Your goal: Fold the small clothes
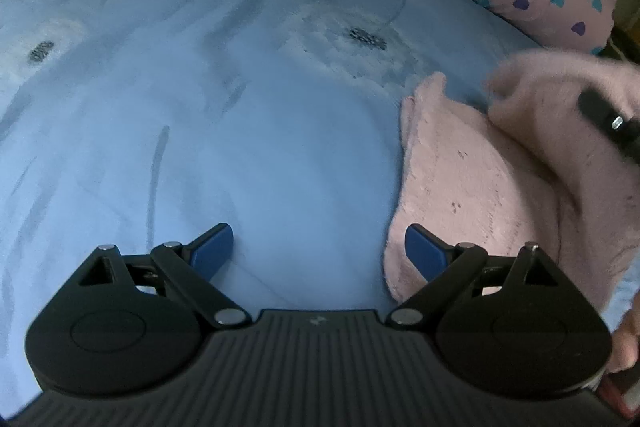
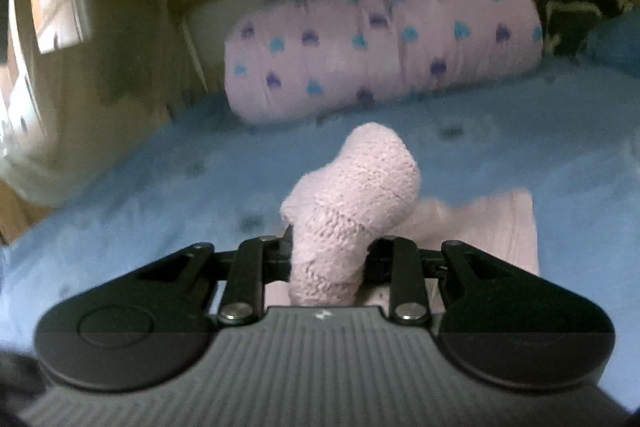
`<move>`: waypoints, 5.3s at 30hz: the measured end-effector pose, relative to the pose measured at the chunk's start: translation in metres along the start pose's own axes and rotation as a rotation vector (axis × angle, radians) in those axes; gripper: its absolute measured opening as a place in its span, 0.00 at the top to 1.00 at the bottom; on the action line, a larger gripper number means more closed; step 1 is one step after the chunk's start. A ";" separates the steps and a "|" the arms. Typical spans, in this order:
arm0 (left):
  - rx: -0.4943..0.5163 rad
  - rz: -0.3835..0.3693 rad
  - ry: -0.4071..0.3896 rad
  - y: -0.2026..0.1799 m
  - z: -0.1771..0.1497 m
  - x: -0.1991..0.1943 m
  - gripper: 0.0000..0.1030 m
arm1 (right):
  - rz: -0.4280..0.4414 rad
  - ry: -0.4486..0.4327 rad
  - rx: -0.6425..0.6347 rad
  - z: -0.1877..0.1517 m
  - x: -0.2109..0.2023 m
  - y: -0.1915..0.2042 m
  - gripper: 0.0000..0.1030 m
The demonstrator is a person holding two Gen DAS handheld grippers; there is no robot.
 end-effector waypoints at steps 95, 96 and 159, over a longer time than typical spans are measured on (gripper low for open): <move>-0.052 -0.227 -0.046 -0.020 -0.007 0.025 0.28 | 0.305 0.327 0.360 -0.070 0.005 -0.108 0.25; -0.052 -0.226 -0.046 -0.021 -0.007 0.025 0.28 | 0.308 0.330 0.353 -0.070 0.006 -0.107 0.24; 0.297 -0.471 0.102 -0.145 -0.194 -0.041 0.76 | 0.051 0.303 0.323 -0.094 -0.216 -0.197 0.46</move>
Point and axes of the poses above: each gripper's, at about its wrist camera, not at the fingertips, and x roughly the way its jaws point, y to its left, z to its top, the point moved 3 cm from there along x, roughly the way its jaws point, and after that the axes turned 11 degrees about y, right-handed, at the moved point
